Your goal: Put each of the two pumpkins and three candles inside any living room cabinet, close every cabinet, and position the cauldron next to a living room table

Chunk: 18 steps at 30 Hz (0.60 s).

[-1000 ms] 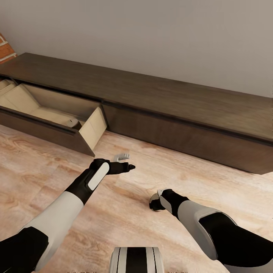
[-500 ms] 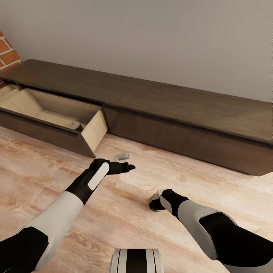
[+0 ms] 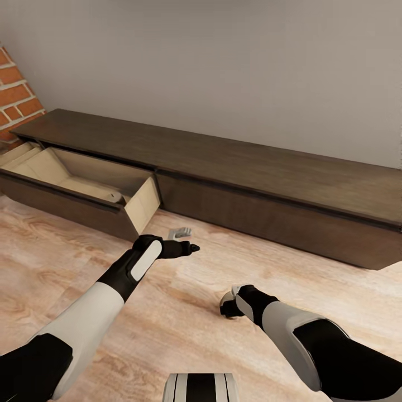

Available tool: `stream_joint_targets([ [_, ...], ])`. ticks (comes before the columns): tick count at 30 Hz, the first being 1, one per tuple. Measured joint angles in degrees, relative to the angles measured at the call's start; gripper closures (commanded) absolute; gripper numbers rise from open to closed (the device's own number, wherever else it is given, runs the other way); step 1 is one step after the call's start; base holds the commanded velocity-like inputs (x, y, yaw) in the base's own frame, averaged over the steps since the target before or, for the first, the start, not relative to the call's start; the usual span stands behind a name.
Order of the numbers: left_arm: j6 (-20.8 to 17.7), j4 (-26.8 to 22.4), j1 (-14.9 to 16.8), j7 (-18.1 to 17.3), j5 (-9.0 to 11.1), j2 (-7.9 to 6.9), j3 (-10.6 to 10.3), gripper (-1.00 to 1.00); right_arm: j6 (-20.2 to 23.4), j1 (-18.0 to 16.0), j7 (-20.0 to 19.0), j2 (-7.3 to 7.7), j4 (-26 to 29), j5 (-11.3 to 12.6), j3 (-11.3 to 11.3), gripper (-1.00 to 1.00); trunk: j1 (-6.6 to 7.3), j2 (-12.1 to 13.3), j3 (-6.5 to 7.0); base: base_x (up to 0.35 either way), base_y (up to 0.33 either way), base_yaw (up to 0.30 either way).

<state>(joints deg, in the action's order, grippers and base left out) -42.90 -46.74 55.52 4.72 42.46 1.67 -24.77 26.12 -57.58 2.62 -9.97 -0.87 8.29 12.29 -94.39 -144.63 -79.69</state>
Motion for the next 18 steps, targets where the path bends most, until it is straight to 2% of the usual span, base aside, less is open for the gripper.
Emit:
stream_joint_targets([
  [7,-0.1,4.1,0.0,-0.2,-0.1,0.08,0.0,-1.00,0.0,0.1,0.2,0.00,0.1,0.0,0.0,1.00,0.18,0.1,1.68,0.000,0.000,0.000],
  [13,-0.1,5.4,-0.1,-0.2,-0.1,0.11,-0.1,-1.00,-0.1,0.1,0.2,0.00,0.4,0.1,0.0,1.00,0.34,0.2,3.14,0.000,0.000,0.000],
  [18,0.1,9.6,-0.1,0.0,-0.1,0.04,0.0,-1.00,0.0,0.1,-0.7,-0.01,0.8,0.1,-0.3,1.00,0.47,0.2,4.68,0.000,0.000,0.039],
])
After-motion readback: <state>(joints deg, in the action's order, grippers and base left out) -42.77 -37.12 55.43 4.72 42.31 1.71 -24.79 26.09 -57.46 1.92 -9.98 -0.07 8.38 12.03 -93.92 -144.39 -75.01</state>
